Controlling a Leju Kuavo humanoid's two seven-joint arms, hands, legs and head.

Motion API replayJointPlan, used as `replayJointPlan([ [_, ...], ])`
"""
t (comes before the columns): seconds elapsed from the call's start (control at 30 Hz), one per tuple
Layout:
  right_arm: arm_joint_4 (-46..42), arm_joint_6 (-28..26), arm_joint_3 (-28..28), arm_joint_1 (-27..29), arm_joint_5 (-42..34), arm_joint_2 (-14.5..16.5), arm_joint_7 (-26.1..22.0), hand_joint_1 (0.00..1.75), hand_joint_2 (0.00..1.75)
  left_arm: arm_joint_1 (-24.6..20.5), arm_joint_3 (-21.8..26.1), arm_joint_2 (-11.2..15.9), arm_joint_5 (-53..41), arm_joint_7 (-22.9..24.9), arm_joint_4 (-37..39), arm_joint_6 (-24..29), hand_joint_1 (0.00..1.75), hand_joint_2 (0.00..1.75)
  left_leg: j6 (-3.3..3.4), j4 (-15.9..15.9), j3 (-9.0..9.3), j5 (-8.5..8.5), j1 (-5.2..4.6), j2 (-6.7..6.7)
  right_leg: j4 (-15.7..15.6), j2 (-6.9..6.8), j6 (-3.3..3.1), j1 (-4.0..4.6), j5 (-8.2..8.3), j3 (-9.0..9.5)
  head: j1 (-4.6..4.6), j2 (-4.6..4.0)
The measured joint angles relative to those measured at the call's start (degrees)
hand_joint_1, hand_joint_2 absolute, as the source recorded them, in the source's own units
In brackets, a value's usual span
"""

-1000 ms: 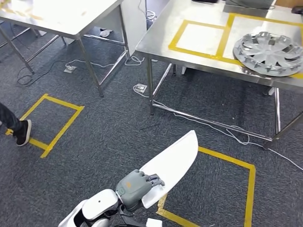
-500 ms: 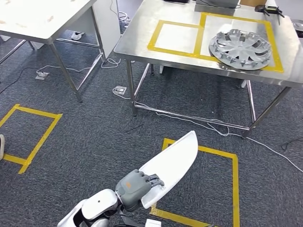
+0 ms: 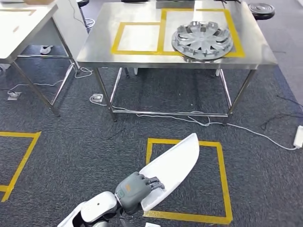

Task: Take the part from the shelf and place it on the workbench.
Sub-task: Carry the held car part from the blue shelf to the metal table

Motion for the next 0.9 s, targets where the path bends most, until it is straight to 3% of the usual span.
replayJointPlan([
  [0.07, 0.0, 0.0, 0.0, 0.0, 0.0, 0.0, 0.0, 0.00, 0.00, 0.3, -0.1, 0.2, 0.0, 0.0, 0.0, 0.1, 1.75, 1.75, -0.06, 7.9, -5.28, -2.03, -0.02, -1.43, 0.0, 1.41, -0.36, 0.03, -0.72, 0.89, -0.24, 0.01],
  [0.1, 0.0, 0.0, 0.0, 0.1, 0.0, 0.0, 0.0, 0.00, 0.00, 0.5, -0.1, 0.4, 0.0, 0.0, 0.0, 0.1, 1.75, 1.75, -0.01, 9.9, -7.32, -1.67, -0.04, -1.70, 0.0, 2.21, -0.40, 0.08, -1.22, 1.47, -0.29, 0.01],
  [0.13, 0.0, 0.0, 0.0, 0.2, 0.0, 0.0, 0.0, 0.00, 0.00, 0.6, -0.2, 0.5, 0.0, 0.0, 0.1, 0.1, 1.75, 1.75, 0.12, 9.6, -8.31, 0.13, -0.06, -1.92, 0.0, 3.04, -0.39, 0.11, -1.81, 2.22, -0.29, 0.01],
  [0.17, 0.0, 0.0, 0.0, 0.4, 0.1, 0.0, 0.0, 0.00, 0.00, 0.7, -0.2, 0.5, 0.0, 0.0, 0.1, 0.1, 1.75, 1.75, 0.29, 7.2, -8.21, 3.02, -0.06, -2.19, 0.0, 3.88, -0.33, 0.13, -2.45, 3.10, -0.30, 0.01],
  [0.23, 0.0, 0.0, 0.0, 0.5, 0.1, 0.1, 0.0, 0.00, 0.00, 0.8, -0.3, 0.7, 0.0, 0.0, 0.1, 0.2, 1.75, 1.75, 0.70, -0.8, -6.33, 9.14, -0.08, -3.89, 0.0, 5.41, 0.02, 0.18, -4.05, 4.69, -0.34, 0.01],
  [0.27, 0.0, 0.0, 0.0, 0.4, 0.1, 0.1, 0.0, 0.00, 0.00, 0.8, -0.4, 0.8, 0.0, 0.0, 0.1, 0.2, 1.75, 1.75, 0.84, -3.8, -5.35, 10.45, -0.11, -4.78, -0.1, 6.11, 0.28, 0.21, -4.92, 5.38, -0.38, 0.01],
  [0.33, 0.1, -0.1, 0.0, 0.4, 0.2, 0.2, 0.0, 0.00, 0.00, 0.8, -0.5, 0.9, 0.1, 0.0, 0.0, 0.2, 1.75, 1.75, 1.26, -6.6, -3.87, 9.72, -0.32, -5.62, -0.8, 7.13, 0.95, 0.18, -5.94, 6.92, -0.39, 0.01],
  [0.4, 0.1, -0.1, 0.1, 0.5, 0.3, 0.2, 0.0, 0.00, 0.00, 0.6, -0.6, 0.8, 0.2, 0.0, 0.0, 0.3, 1.75, 1.75, 1.94, -7.1, -2.13, 8.29, -0.32, -4.89, 0.0, 6.95, 1.49, 0.12, -5.33, 7.79, -0.33, 0.02],
  [0.43, 0.1, -0.1, 0.1, 0.4, 0.4, 0.2, 0.0, 0.00, 0.00, 0.5, -0.6, 0.7, 0.2, 0.1, 0.0, 0.4, 1.75, 1.75, 2.26, -7.3, -1.12, 7.72, -0.21, -4.53, 2.5, 5.75, 1.82, 0.26, -4.28, 7.00, -0.17, 0.02],
  [0.47, 0.1, -0.1, 0.1, 0.2, 0.4, 0.2, 0.0, 0.00, 0.00, 0.5, -0.7, 0.7, 0.2, 0.1, -0.1, 0.5, 1.75, 1.75, 2.48, -7.4, -0.03, 7.07, -0.11, -4.11, 5.9, 4.09, 2.09, 0.36, -3.39, 5.00, -0.02, 0.02],
  [0.5, 0.1, -0.1, 0.1, 0.0, 0.5, 0.2, 0.0, 0.00, 0.00, 0.6, -0.7, 0.7, 0.3, 0.1, -0.1, 0.5, 1.75, 1.75, 2.61, -7.4, 1.03, 6.23, -0.04, -3.65, 10.2, 2.26, 2.34, 0.46, -3.14, 2.05, 0.10, 0.02],
  [0.53, 0.1, -0.1, 0.2, -0.1, 0.6, 0.2, 0.0, 0.00, 0.00, 0.7, -0.7, 0.7, 0.3, 0.1, -0.1, 0.5, 1.75, 1.75, 2.70, -7.4, 2.08, 5.24, 0.00, -3.29, 14.0, 0.83, 2.53, 0.48, -3.97, -1.17, 0.21, 0.02],
  [0.6, 0.1, -0.2, 0.3, 0.1, 0.8, 0.2, 0.0, 0.00, 0.00, 0.9, -0.7, 0.7, 0.3, 0.1, -0.1, 0.5, 1.75, 1.75, 2.74, -7.4, 4.43, 3.13, 0.15, -2.94, 17.7, -0.17, 2.78, 0.44, -9.15, -6.66, 0.17, 0.02],
  [0.63, 0.1, -0.3, 0.4, 0.3, 0.9, 0.2, 0.0, 0.00, 0.00, 1.0, -0.7, 0.7, 0.3, 0.1, -0.1, 0.5, 1.75, 1.75, 2.67, -7.4, 5.78, 2.02, 0.31, -3.05, 17.4, -0.24, 2.94, 0.40, -11.70, -8.40, 0.19, 0.01],
  [0.67, 0.1, -0.3, 0.5, 0.5, 1.0, 0.2, 0.0, 0.00, 0.00, 1.0, -0.7, 0.7, 0.3, 0.1, -0.1, 0.5, 1.75, 1.75, 2.54, -7.4, 7.25, 0.84, 0.52, -3.24, 15.8, -0.22, 3.20, 0.32, -12.79, -9.55, 0.19, 0.01],
  [0.7, 0.1, -0.4, 0.5, 0.7, 1.0, 0.2, 0.0, 0.00, 0.00, 1.0, -0.7, 0.7, 0.3, 0.1, -0.1, 0.5, 1.75, 1.75, 2.33, -7.5, 8.73, -0.39, 0.77, -3.52, 13.1, -0.13, 3.53, 0.17, -11.25, -10.21, 0.21, 0.01],
  [0.77, 0.1, -0.7, 0.6, 1.2, 1.1, 0.2, 0.1, 0.00, 0.00, 1.1, -0.7, 0.7, 0.3, 0.3, -0.1, 0.5, 1.75, 1.75, 1.73, -7.5, 11.32, -2.97, 1.01, -4.26, 6.3, 0.17, 4.08, -0.37, -1.18, -10.49, 0.59, 0.02],
  [0.8, 0.2, -0.7, 0.6, 1.3, 1.2, 0.2, 0.1, 0.00, 0.00, 1.1, -0.7, 0.7, 0.3, 0.5, -0.1, 0.5, 1.75, 1.75, 1.36, -7.8, 12.44, -4.16, 1.02, -4.64, 4.1, 0.22, 3.93, -0.52, 3.35, -10.22, 0.73, 0.01],
  [0.83, 0.2, -0.8, 0.6, 1.4, 1.3, 0.2, 0.2, 0.00, 0.00, 1.1, -0.7, 0.6, 0.3, 0.7, -0.1, 0.6, 1.75, 1.75, 0.93, -8.2, 13.63, -4.82, 0.97, -4.95, 2.8, 0.19, 3.53, -0.63, 5.94, -9.77, 0.83, 0.02],
  [0.9, 0.3, -0.8, 0.9, 1.0, 1.4, 0.3, 0.2, 0.00, 0.00, 0.9, -0.6, 0.6, 0.3, 1.1, -0.1, 0.6, 1.75, 1.75, 0.19, -6.5, 13.95, -3.48, 0.93, -5.14, 2.7, -0.02, 2.37, -0.64, 5.24, -8.42, 0.41, -0.01],
])
